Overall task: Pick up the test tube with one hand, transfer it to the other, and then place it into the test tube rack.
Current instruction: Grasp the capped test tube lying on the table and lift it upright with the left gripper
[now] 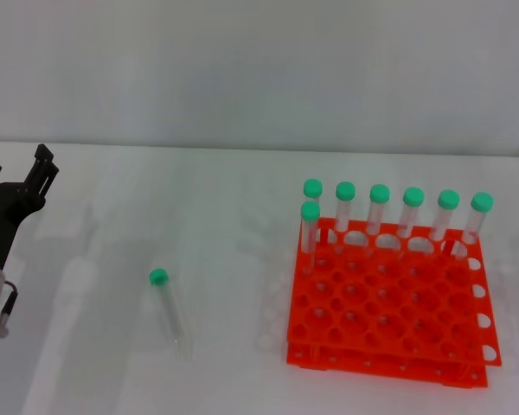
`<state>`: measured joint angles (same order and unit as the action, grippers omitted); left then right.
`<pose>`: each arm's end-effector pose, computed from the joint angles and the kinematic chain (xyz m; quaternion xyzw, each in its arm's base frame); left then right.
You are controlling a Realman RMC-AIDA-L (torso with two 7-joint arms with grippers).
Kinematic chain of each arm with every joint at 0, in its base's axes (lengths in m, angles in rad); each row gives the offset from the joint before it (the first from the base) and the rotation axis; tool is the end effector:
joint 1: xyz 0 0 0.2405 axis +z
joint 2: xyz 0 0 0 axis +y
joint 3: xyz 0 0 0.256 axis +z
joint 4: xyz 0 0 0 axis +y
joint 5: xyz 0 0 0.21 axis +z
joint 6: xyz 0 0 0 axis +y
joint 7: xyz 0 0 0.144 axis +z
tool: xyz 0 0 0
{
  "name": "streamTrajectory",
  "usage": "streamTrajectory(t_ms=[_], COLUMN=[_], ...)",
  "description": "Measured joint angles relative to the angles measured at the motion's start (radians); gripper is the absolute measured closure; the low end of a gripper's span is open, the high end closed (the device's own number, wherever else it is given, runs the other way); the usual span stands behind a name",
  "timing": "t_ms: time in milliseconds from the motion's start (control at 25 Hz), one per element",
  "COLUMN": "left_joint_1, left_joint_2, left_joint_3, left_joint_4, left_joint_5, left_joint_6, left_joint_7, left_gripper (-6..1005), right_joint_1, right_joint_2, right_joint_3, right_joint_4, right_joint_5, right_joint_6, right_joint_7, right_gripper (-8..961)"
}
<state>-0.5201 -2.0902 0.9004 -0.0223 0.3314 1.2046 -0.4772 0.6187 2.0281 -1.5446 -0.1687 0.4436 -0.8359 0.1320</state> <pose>-0.3489 0.3407 0.0179 -0.5838 -0.3469 -0.3866 0.6240 0.3297 0.4132 0.0458 -0.6162 0.2991 0.2651 0.6786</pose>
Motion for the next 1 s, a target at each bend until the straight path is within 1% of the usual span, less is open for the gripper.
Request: streamTrajectory(t_ms=[200, 440, 600, 840, 1000], left_joint_1=[0.010, 0.018, 0.025, 0.034, 0.032], left_joint_2=[-0.001, -0.004, -0.003, 0.005, 0.018], left_joint_3=[0.000, 0.000, -0.001, -0.002, 0.007], left_joint_4=[-0.004, -0.008, -0.008, 0.002, 0.037], left_joint_5=[0.001, 0.026, 0.027, 0.025, 0.053], left_joint_6=[0.035, 0.059, 0.067, 0.068, 0.015], left_joint_7=[-0.003, -0.013, -0.049, -0.095, -0.197], left_gripper=[141, 142, 142, 143, 143], right_joint_1=[-0.006, -0.006, -0.005, -0.001, 0.000], right_joint_2=[0.000, 0.000, 0.000, -0.002, -0.003], right_joint_3=[-0.029, -0.030, -0.031, -0.031, -0.031], right_joint_4=[-0.001, -0.001, -0.003, -0.004, -0.010], right_joint_5=[0.000, 0.000, 0.000, 0.003, 0.002], right_joint_6=[0.000, 0.000, 0.000, -0.001, -0.009], right_joint_7=[0.001, 0.001, 0.001, 0.001, 0.001], right_gripper=[81, 81, 81, 81, 81])
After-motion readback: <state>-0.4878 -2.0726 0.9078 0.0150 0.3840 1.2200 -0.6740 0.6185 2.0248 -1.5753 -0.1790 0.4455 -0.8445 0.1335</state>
